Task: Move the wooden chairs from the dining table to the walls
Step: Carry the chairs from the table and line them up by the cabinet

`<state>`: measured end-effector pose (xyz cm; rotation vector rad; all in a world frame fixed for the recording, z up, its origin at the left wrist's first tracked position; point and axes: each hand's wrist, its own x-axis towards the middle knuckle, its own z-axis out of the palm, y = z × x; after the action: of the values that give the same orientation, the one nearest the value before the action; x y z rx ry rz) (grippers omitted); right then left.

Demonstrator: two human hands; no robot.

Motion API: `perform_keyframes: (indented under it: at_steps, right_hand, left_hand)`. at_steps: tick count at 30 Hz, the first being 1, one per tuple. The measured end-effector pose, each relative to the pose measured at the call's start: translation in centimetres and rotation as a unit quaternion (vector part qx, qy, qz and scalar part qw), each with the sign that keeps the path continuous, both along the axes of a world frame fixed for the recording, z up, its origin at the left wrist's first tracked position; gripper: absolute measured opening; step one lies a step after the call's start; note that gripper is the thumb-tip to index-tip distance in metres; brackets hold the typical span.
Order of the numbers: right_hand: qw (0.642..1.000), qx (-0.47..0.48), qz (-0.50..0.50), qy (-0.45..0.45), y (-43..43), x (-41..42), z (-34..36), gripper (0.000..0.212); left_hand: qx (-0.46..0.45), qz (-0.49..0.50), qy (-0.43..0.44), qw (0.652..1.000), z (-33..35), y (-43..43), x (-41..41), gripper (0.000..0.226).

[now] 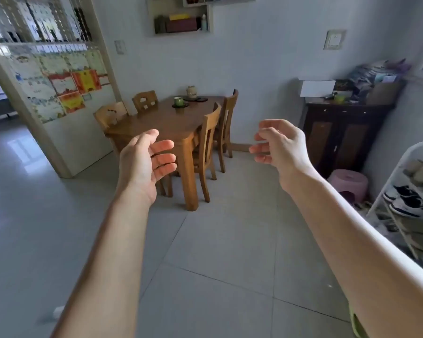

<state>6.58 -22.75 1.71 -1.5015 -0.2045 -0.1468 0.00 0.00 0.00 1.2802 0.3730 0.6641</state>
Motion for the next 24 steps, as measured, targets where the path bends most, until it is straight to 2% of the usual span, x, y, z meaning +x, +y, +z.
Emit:
perform_keyframes:
  at_steps: [5,11,17,24]
  right_hand:
    - [1.0,0.004,-0.007,0.025,4.1,6.6,-0.5,0.021]
    - [0.998,-0.009,-0.039,0.051,6.5,14.8,-1.9,0.022]
    - [0.997,-0.005,-0.051,0.055,6.0,19.6,-2.2,0.024]
    - [0.998,0.003,-0.045,0.042,3.9,30.4,-2.6,0.021]
  left_hand:
    - [-0.049,0.001,0.032,0.998,-0.9,3.8,5.9,0.021]
    - [-0.05,-0.01,0.061,0.997,-1.8,6.1,14.0,0.019]
    - [-0.02,-0.009,0.063,0.998,-2.0,5.2,19.2,0.017]
    - [-0.027,-0.021,0.067,0.997,-2.5,2.4,29.3,0.019]
